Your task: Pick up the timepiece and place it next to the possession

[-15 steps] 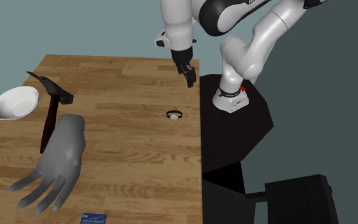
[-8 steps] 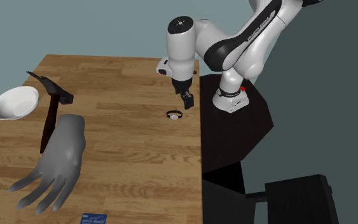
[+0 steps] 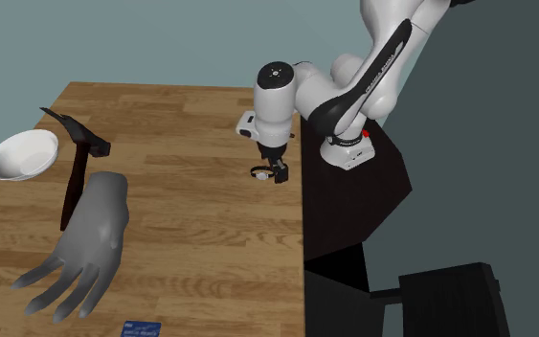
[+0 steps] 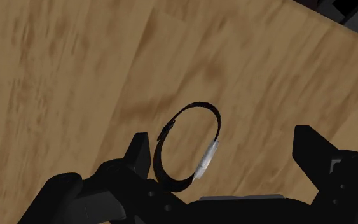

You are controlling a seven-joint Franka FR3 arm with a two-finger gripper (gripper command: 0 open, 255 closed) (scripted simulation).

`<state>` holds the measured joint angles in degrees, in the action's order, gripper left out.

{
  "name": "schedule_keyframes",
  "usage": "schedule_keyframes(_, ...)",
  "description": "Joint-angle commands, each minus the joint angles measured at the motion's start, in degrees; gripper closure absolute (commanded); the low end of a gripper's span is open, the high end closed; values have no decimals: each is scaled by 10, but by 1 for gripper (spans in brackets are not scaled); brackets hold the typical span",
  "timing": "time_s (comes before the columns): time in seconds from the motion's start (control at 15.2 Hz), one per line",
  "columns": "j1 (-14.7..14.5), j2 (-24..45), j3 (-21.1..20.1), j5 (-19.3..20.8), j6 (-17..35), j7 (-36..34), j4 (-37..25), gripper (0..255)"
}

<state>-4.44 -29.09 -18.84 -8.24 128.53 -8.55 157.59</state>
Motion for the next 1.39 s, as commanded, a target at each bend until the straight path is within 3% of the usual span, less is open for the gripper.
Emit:
schedule_keyframes(0.0,1,12,-4,0,21,-2,8,0)
schedule_keyframes(0.59,2,22,-6,1,37,-3,14,0)
schedule_keyframes(0.66,2,22,-6,1,37,-3,14,255)
schedule_keyframes(1.32,1,16,-4,0,27,-2,10,255)
